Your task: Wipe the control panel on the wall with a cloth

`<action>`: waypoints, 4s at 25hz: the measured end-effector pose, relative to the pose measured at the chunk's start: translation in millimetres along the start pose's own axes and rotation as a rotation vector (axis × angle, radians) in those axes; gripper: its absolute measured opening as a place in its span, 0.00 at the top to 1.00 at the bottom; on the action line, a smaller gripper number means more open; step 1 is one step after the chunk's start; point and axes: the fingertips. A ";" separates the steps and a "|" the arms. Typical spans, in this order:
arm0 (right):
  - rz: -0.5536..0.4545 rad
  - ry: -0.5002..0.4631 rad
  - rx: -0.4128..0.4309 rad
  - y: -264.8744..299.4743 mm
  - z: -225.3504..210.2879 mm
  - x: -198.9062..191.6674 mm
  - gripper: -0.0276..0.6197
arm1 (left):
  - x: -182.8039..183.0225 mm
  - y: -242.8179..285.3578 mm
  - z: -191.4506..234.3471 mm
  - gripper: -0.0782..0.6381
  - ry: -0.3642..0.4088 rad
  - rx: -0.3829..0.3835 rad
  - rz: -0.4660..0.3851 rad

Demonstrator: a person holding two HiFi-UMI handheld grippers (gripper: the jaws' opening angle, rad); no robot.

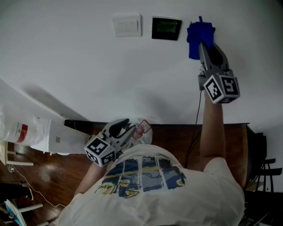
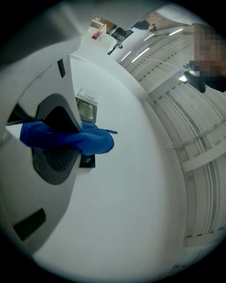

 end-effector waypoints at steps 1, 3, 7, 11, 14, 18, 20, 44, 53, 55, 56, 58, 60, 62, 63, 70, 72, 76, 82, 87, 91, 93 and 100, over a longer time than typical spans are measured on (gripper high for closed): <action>0.002 0.002 -0.016 -5.5 -10.2 -0.8 0.85 | 1.6 5.3 -3.3 0.71 0.002 -0.008 0.002; 0.008 0.005 -0.047 -16.6 -29.6 -3.0 0.85 | 4.0 14.3 -9.7 0.71 0.008 -0.019 0.000; 0.023 0.019 -0.084 -31.5 -59.9 -12.1 0.85 | 6.8 29.3 -20.7 0.71 0.002 -0.034 0.004; 0.027 0.030 -0.082 -36.9 -69.6 -15.8 0.85 | 9.1 40.1 -29.3 0.71 0.004 -0.045 0.001; 0.008 0.053 -0.040 -39.9 -57.7 -11.9 0.85 | 8.5 40.8 -32.0 0.71 0.006 -0.041 -0.005; -0.026 0.049 0.044 -34.1 -17.0 1.4 0.85 | 5.2 30.5 -25.8 0.71 -0.011 -0.013 -0.014; -0.031 0.023 0.095 -22.7 9.2 5.8 0.85 | 3.7 21.4 -20.7 0.71 -0.017 0.008 -0.020; 0.003 0.007 0.129 34.2 74.3 1.8 0.85 | -26.1 -63.4 24.7 0.71 -0.055 0.118 -0.028; 0.034 0.007 -0.038 -17.8 -33.6 -6.9 0.85 | -0.7 -3.2 -0.5 0.71 -0.010 0.015 -0.014; 0.037 0.014 -0.064 -27.8 -53.3 -9.9 0.85 | 3.1 7.6 -5.7 0.71 -0.005 0.006 -0.017; 0.039 0.018 -0.073 -32.1 -61.6 -11.8 0.85 | 4.2 12.3 -8.4 0.71 -0.004 0.002 -0.018; 0.043 0.027 -0.084 -38.9 -74.3 -16.1 0.85 | 4.7 20.5 -13.3 0.71 -0.007 -0.002 -0.017; 0.047 0.033 -0.086 -43.5 -82.3 -19.8 0.85 | 4.4 27.8 -17.3 0.71 -0.011 -0.002 -0.016; 0.048 0.036 -0.082 -47.5 -86.5 -22.2 0.85 | 5.0 34.1 -21.0 0.71 -0.014 0.000 -0.017; 0.048 0.037 -0.077 -50.0 -87.4 -23.0 0.85 | 5.7 36.6 -23.2 0.71 -0.016 0.001 -0.019; 0.022 0.043 -0.039 -76.5 -75.6 -14.8 0.85 | 10.4 44.7 -30.7 0.71 -0.014 0.011 -0.022; 0.018 0.039 -0.030 -88.6 -66.0 -14.1 0.85 | 11.0 42.6 -30.6 0.71 -0.017 0.016 -0.020; 0.055 0.049 -0.023 -117.1 -35.4 -29.0 0.85 | 11.1 31.0 -20.1 0.71 -0.027 0.034 -0.019; 0.204 0.098 -0.043 -175.1 31.0 -76.5 0.85 | -0.1 9.0 -0.8 0.71 -0.021 -0.001 0.026; 0.299 0.131 -0.132 -220.8 73.6 -91.7 0.85 | -8.5 -10.9 12.7 0.71 0.010 -0.059 0.036; 0.327 0.116 -0.168 -244.9 114.8 -82.9 0.85 | -24.9 -23.6 18.4 0.71 0.028 -0.132 0.063; 0.340 0.119 -0.177 -253.4 130.9 -82.7 0.85 | -30.7 -25.2 19.6 0.71 0.041 -0.158 0.075; 0.358 0.078 -0.112 -281.2 180.7 -67.5 0.85 | -32.5 -56.8 -1.5 0.71 0.041 -0.126 -0.003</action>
Point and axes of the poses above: the fingertips, and each gripper's own axes: y forward along the fingers, z to its left, x out of its top, and after that the axes turned 13 degrees about z, right-handed
